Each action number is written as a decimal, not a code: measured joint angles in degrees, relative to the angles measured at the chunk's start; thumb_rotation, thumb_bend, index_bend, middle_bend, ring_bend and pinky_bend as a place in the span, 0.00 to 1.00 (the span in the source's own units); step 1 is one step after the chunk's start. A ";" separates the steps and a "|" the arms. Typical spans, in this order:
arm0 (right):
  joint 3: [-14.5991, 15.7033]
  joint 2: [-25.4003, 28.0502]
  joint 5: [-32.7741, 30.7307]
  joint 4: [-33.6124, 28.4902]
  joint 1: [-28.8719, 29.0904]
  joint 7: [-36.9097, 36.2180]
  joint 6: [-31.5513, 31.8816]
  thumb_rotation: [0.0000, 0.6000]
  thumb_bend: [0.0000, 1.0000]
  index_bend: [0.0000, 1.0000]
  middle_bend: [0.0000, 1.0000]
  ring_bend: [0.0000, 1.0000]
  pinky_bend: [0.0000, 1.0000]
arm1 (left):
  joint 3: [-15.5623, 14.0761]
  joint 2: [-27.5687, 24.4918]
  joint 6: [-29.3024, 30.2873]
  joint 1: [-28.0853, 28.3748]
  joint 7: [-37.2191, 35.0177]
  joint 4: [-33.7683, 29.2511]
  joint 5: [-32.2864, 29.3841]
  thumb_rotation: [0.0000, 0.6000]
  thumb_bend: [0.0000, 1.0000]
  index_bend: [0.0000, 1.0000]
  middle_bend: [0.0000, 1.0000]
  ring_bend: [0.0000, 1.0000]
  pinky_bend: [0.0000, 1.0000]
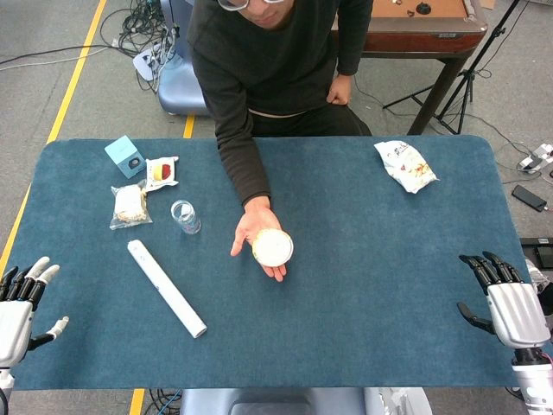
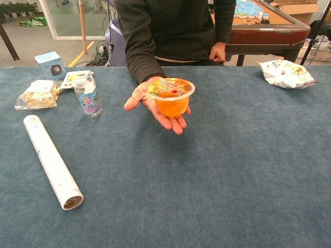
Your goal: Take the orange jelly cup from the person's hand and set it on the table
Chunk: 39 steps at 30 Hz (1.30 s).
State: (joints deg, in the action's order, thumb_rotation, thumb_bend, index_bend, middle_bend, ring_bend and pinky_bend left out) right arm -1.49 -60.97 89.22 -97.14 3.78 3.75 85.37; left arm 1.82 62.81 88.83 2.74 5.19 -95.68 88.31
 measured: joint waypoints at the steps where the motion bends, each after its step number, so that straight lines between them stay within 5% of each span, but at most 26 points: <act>1: 0.03 0.01 0.02 -0.01 -0.02 -0.03 -0.01 1.00 0.21 0.18 0.23 0.12 0.24 | -0.02 0.01 -0.06 0.01 0.02 -0.02 0.00 1.00 0.21 0.14 0.07 0.09 0.02; 27: 0.09 2.48 3.68 -4.18 3.65 1.53 -4.25 1.00 0.21 0.18 0.22 0.12 0.24 | -1.06 0.08 -0.88 0.18 0.35 -0.16 1.12 1.00 0.21 0.14 0.07 0.09 0.02; 39: -4.41 4.68 2.28 -11.95 17.09 4.96 -21.28 1.00 0.21 0.18 0.16 0.11 0.24 | -1.74 0.11 -0.46 -0.15 0.52 -0.21 2.08 1.00 0.21 0.14 0.07 0.09 0.02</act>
State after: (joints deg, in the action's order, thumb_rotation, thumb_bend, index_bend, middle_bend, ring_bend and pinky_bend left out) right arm -5.90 -56.29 91.50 -109.09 20.86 8.71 64.09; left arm 0.08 62.92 88.37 2.58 5.72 -95.88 90.39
